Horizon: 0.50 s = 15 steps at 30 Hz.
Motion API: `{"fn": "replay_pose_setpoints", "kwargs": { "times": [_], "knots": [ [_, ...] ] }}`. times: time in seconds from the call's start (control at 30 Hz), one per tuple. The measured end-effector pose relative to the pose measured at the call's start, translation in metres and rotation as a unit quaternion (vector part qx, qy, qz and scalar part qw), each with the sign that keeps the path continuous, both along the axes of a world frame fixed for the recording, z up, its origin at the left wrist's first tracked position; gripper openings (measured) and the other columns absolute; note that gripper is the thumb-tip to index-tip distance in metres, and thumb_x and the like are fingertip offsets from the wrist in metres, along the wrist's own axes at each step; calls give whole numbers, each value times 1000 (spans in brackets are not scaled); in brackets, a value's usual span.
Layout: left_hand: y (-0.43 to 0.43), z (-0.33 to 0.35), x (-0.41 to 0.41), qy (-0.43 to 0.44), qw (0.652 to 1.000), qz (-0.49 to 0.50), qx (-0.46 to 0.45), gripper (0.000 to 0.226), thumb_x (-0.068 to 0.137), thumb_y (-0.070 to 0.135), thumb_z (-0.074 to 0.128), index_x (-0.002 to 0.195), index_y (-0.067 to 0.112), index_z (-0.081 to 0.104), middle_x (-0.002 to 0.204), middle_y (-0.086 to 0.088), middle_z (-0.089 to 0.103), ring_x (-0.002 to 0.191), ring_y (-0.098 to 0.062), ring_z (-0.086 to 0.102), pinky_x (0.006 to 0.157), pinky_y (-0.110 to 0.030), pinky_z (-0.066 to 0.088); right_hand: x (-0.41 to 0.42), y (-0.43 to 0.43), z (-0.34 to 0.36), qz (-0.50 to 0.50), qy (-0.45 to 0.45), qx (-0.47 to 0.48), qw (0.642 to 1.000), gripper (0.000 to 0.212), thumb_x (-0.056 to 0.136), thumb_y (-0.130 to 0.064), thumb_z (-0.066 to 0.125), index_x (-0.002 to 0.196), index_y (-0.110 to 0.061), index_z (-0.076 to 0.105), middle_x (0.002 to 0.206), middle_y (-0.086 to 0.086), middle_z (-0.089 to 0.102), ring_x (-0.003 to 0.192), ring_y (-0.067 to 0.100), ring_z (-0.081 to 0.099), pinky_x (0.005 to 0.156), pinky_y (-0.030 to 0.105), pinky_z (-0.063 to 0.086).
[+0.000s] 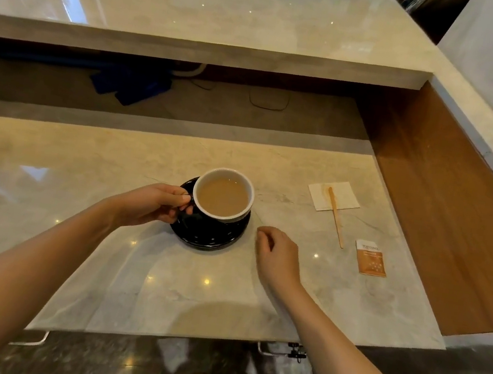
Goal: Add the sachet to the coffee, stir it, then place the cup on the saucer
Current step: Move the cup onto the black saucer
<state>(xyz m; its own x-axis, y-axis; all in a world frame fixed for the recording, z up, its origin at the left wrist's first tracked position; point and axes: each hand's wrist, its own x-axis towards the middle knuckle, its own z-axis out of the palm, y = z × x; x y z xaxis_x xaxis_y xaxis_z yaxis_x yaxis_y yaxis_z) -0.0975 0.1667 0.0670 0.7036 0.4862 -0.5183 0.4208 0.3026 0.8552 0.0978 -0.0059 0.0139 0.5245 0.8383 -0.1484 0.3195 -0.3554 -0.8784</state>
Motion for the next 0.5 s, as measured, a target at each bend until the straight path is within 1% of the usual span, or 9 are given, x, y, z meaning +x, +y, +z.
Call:
{"fn": "replay_pose_setpoints", "kwargs": {
  "times": [0.03, 0.07, 0.1, 0.17, 0.27, 0.3, 0.33, 0.43, 0.5],
  "knots": [
    [1, -2, -3, 0, 1000, -2, -3, 24, 97, 8, 39, 82, 1, 57, 58, 5, 57, 53, -7, 40, 45, -14, 37, -4, 8, 3, -18, 95, -3, 995, 21, 94, -15, 46, 101, -10, 64, 78, 4, 61, 66, 15, 56, 59, 26, 47],
    [2, -4, -6, -1, 1000, -5, -6, 24, 97, 8, 39, 83, 0, 57, 58, 5, 57, 53, -7, 40, 46, -14, 37, -7, 15, 5, -28, 171, -9, 985, 21, 94, -13, 46, 100, -6, 65, 72, 8, 60, 59, 18, 55, 53, 28, 48],
    [3, -6, -8, -3, 1000, -6, -10, 24, 97, 8, 39, 83, 1, 57, 59, 5, 57, 54, -7, 39, 46, -14, 36, -9, 20, 7, -29, 212, -16, 977, 22, 94, -12, 46, 98, -2, 65, 68, 11, 59, 53, 19, 54, 50, 30, 48],
    [5, -10, -12, -7, 1000, -8, -16, 24, 96, 8, 39, 82, 2, 58, 63, 3, 57, 55, -8, 38, 46, -14, 35, -11, 28, 8, -24, 232, -29, 972, 24, 95, -12, 46, 92, 3, 64, 61, 13, 57, 47, 19, 53, 47, 29, 50],
    [9, -15, -15, -9, 1000, -18, -13, 24, 94, 12, 47, 77, 7, 64, 76, -8, 50, 55, -8, 38, 47, -15, 36, -13, 31, 7, -19, 241, -27, 970, 22, 94, -11, 47, 84, 0, 63, 57, 13, 58, 44, 19, 54, 45, 27, 50],
    [10, -15, -15, -11, 1000, -25, -12, 24, 92, 14, 50, 74, 10, 65, 79, -9, 49, 54, -7, 38, 47, -14, 37, -13, 31, 6, -20, 239, -23, 971, 22, 94, -11, 47, 83, 0, 63, 57, 13, 58, 43, 19, 54, 45, 27, 51],
    [10, -14, -15, -13, 999, -32, -10, 24, 92, 14, 50, 73, 11, 65, 78, -9, 50, 53, -7, 38, 47, -14, 37, -13, 31, 5, -22, 235, -20, 972, 22, 93, -10, 47, 82, 0, 63, 56, 13, 58, 43, 19, 55, 45, 26, 51],
    [11, -13, -14, -7, 999, -38, -4, 27, 96, 10, 42, 77, 5, 61, 69, -1, 54, 53, -7, 37, 46, -14, 37, -14, 33, 1, -33, 225, -12, 974, 24, 92, -9, 48, 76, 0, 63, 55, 14, 59, 43, 20, 55, 46, 28, 52],
    [11, -13, -13, 3, 999, -39, 2, 27, 97, 9, 40, 79, 4, 60, 66, 2, 55, 52, -7, 37, 47, -14, 36, -14, 34, -1, -40, 222, -7, 974, 25, 91, -8, 49, 73, 2, 63, 55, 15, 59, 44, 22, 56, 48, 31, 53]
  ]
}}
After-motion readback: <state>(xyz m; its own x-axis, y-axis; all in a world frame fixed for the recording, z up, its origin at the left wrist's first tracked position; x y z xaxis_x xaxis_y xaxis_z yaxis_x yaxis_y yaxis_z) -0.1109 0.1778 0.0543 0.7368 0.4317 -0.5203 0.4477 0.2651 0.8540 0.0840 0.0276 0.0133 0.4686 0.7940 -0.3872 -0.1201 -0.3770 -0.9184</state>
